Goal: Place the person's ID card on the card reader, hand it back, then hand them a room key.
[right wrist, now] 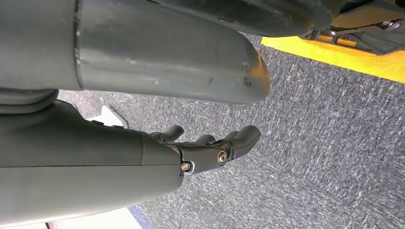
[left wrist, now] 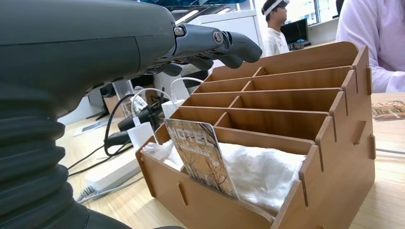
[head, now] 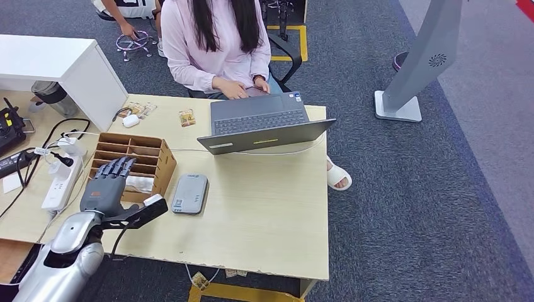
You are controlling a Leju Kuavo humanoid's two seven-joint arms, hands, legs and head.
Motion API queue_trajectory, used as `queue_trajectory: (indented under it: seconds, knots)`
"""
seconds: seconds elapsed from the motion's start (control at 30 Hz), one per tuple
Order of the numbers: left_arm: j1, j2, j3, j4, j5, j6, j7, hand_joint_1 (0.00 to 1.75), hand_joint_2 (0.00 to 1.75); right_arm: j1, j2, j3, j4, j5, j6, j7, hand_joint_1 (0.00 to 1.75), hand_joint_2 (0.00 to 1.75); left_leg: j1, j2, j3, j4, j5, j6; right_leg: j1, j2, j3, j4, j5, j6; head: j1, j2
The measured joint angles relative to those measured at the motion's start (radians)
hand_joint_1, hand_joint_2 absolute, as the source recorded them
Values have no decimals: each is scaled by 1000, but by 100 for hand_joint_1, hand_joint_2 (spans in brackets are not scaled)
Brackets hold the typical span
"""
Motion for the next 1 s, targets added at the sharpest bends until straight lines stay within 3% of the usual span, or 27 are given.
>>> queue_trajectory:
  seconds: [0.03, 1.0]
  knots:
    - [0, -1, 0, 0, -1, 0, 0, 175, 175, 0, 0, 0, 0, 0, 0, 0, 0, 0, 0, 0, 0, 0, 0, 0, 0, 0, 0, 0, 0, 0, 0, 0]
    - [-19, -11, 0, 3, 19, -10, 2, 175, 175, 0, 0, -10, 0, 3, -2, -4, 0, 0, 0, 0, 0, 0, 0, 0, 0, 0, 0, 0, 0, 0, 0, 0]
